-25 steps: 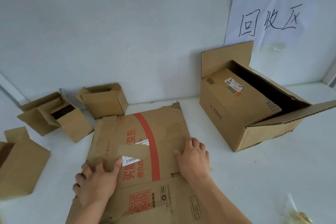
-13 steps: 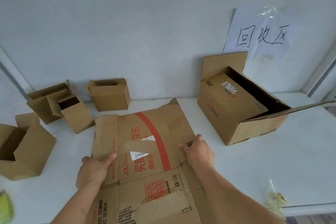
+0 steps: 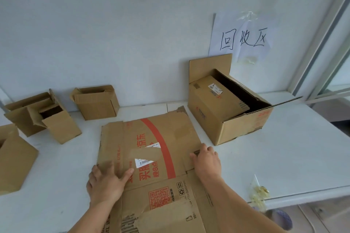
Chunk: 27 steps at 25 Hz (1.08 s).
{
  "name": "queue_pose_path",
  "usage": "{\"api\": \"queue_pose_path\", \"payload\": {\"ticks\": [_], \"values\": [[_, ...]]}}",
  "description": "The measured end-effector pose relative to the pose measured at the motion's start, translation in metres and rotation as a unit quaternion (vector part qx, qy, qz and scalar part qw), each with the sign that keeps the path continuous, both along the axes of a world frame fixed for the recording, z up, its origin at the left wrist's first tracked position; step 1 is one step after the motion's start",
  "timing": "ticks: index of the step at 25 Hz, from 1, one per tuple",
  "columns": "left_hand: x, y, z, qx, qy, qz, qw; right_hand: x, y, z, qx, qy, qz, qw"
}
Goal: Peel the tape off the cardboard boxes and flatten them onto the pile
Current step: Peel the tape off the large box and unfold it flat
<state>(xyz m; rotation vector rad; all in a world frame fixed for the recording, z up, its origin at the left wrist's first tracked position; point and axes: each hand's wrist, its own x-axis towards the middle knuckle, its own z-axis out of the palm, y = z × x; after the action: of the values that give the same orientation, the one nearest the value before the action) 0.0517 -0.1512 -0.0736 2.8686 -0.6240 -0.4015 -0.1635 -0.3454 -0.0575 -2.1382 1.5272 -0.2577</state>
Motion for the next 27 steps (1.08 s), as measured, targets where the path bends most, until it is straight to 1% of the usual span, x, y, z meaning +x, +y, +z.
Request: {"api": "queue_pose_path", "payload": {"ticks": [2,3,4,6,7,8,11,14,15,16,17,18,19,20,21,22,24,25,27], "values": [[-0.005,-0.003,-0.004,0.019,-0.021,-0.019,0.999,-0.005,-0.003,-0.004,-0.006,0.000,-0.030,1.000],[-0.007,-0.003,-0.005,0.006,-0.041,-0.011,0.999,-0.009,-0.005,-0.004,0.006,-0.014,-0.046,0.999],[-0.007,-0.002,-0.003,-0.024,-0.056,0.022,0.998,-0.013,-0.007,-0.004,0.017,-0.027,-0.055,0.998],[-0.003,0.005,0.004,-0.097,-0.028,0.114,0.988,-0.018,-0.008,-0.002,0.034,-0.051,-0.048,0.997],[-0.001,0.009,0.006,-0.118,-0.004,0.132,0.984,-0.020,-0.006,0.000,0.039,-0.065,-0.039,0.996],[-0.001,0.014,0.010,-0.131,0.015,0.130,0.983,-0.024,-0.003,0.007,0.042,-0.083,-0.034,0.995],[-0.009,0.025,0.021,-0.190,0.049,0.117,0.974,-0.040,0.008,0.046,0.021,-0.140,-0.021,0.990],[-0.041,0.027,0.040,-0.299,0.054,0.119,0.945,-0.069,0.020,0.110,-0.050,-0.186,0.001,0.981],[-0.053,0.025,0.048,-0.351,0.066,0.116,0.927,-0.081,0.023,0.130,-0.072,-0.203,0.003,0.976],[-0.067,0.023,0.061,-0.412,0.099,0.115,0.898,-0.098,0.027,0.150,-0.095,-0.223,0.001,0.970],[-0.079,0.019,0.074,-0.470,0.157,0.125,0.860,-0.112,0.029,0.167,-0.111,-0.242,-0.006,0.964],[-0.086,0.014,0.084,-0.520,0.237,0.132,0.810,-0.126,0.028,0.178,-0.119,-0.263,-0.021,0.957],[-0.097,0.011,0.096,-0.549,0.329,0.120,0.759,-0.146,0.030,0.191,-0.129,-0.285,-0.038,0.949],[-0.108,0.008,0.105,-0.553,0.405,0.092,0.722,-0.166,0.030,0.199,-0.135,-0.305,-0.055,0.941],[-0.121,0.006,0.112,-0.546,0.453,0.052,0.702,-0.186,0.030,0.205,-0.146,-0.319,-0.073,0.934],[-0.132,0.002,0.116,-0.540,0.484,0.014,0.688,-0.205,0.030,0.209,-0.157,-0.326,-0.093,0.928],[-0.158,-0.011,0.121,-0.533,0.527,-0.034,0.661,-0.242,0.026,0.211,-0.173,-0.337,-0.135,0.916],[-0.169,-0.019,0.124,-0.527,0.537,-0.047,0.657,-0.257,0.023,0.207,-0.178,-0.343,-0.160,0.908],[-0.189,-0.037,0.135,-0.526,0.526,-0.077,0.664,-0.284,0.015,0.192,-0.181,-0.340,-0.216,0.897]]}}
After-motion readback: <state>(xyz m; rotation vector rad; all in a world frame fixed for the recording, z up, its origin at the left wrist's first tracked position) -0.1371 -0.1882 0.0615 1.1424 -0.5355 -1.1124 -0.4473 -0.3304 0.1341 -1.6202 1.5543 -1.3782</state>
